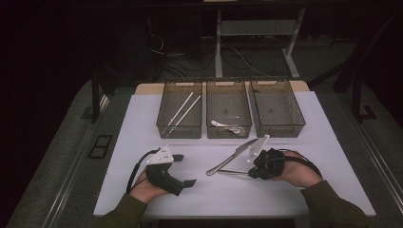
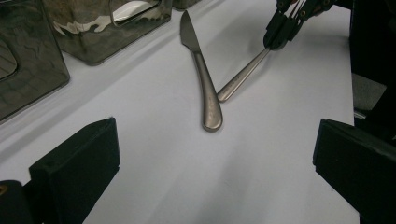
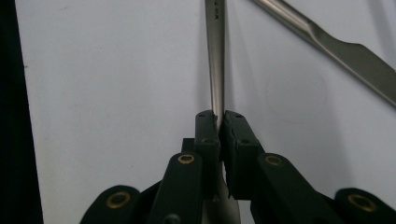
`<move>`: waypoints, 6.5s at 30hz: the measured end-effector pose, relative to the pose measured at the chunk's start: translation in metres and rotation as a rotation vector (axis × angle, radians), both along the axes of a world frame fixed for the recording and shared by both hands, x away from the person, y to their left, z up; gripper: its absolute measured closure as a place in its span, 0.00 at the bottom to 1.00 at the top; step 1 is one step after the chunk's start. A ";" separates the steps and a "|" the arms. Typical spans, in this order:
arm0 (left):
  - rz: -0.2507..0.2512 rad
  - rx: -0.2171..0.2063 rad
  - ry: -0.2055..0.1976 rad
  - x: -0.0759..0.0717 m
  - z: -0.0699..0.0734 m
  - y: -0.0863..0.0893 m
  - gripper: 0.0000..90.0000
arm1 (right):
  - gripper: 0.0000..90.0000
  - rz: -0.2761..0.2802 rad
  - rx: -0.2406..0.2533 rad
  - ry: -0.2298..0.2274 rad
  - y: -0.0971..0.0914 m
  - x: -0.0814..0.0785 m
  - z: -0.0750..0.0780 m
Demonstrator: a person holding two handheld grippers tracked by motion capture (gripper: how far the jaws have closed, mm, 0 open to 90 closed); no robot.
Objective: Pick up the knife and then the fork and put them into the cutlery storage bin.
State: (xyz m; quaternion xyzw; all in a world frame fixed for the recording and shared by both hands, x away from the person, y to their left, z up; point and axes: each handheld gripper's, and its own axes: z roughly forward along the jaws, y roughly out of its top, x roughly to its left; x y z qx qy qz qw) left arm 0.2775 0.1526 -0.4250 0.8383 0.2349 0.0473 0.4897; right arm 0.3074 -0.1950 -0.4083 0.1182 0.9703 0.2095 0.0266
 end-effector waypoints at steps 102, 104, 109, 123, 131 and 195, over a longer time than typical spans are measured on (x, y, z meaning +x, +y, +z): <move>-0.001 -0.003 -0.003 0.000 0.000 0.000 0.00 | 0.94 -0.826 0.204 -0.082 -0.114 0.166 0.019; 0.000 -0.004 -0.002 0.000 0.000 -0.001 0.00 | 0.94 -0.825 0.193 -0.071 -0.113 0.167 0.017; 0.000 -0.005 -0.003 0.000 0.000 -0.001 0.00 | 0.94 -0.816 0.146 -0.046 -0.109 0.169 0.011; 0.000 -0.005 -0.003 0.000 0.000 -0.001 0.00 | 0.90 -0.815 0.148 -0.045 -0.108 0.169 0.008; -0.001 -0.004 -0.004 0.000 0.000 -0.001 0.00 | 0.73 -0.828 0.187 -0.058 -0.111 0.168 0.012; -0.001 0.002 -0.004 -0.002 0.000 -0.001 0.00 | 1.00 -0.633 0.278 -0.134 -0.034 0.081 -0.018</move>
